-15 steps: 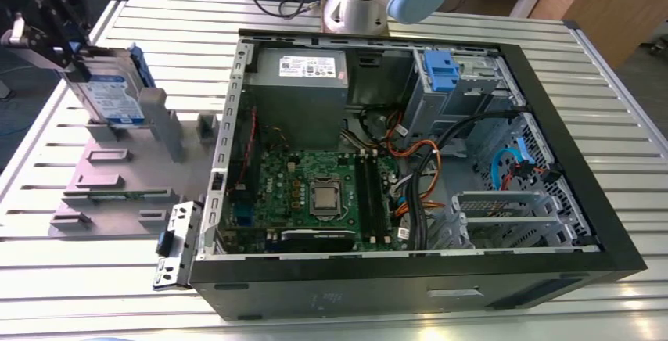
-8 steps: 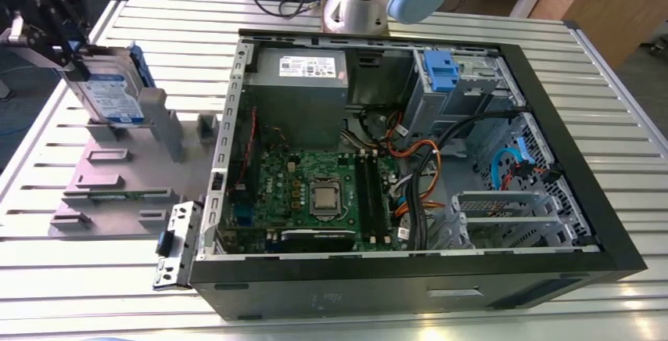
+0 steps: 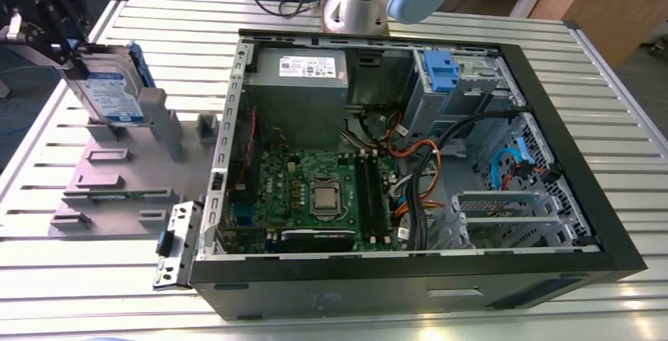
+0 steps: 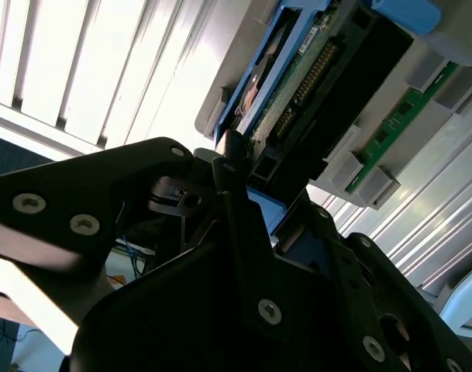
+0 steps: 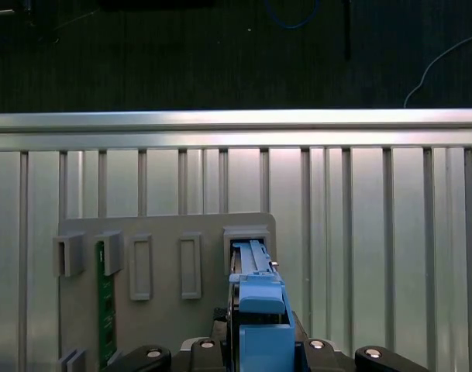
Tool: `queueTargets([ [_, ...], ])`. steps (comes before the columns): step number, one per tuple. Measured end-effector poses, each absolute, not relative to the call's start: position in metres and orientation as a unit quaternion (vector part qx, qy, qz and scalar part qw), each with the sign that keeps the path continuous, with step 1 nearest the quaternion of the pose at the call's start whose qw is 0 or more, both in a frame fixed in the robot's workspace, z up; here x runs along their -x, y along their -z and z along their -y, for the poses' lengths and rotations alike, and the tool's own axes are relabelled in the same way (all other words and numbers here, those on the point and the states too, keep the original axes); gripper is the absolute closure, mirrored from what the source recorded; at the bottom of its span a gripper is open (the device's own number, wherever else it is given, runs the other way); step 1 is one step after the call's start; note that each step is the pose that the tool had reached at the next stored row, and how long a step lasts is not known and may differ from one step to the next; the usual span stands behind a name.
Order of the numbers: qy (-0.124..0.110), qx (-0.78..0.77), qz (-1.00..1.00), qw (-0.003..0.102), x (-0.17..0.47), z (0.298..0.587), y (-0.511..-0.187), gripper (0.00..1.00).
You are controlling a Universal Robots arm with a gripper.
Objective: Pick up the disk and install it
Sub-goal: 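Pick up the disk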
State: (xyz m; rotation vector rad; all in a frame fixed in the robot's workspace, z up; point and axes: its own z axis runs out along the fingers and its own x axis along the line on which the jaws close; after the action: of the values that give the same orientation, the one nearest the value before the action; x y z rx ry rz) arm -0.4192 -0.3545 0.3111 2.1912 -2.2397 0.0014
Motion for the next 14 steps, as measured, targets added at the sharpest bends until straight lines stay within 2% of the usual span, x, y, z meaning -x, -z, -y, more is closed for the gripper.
queueTargets([
  [14, 0.0, -0.699, 0.715, 0.004, 0.4192, 0.3545, -0.3157, 0.63],
])
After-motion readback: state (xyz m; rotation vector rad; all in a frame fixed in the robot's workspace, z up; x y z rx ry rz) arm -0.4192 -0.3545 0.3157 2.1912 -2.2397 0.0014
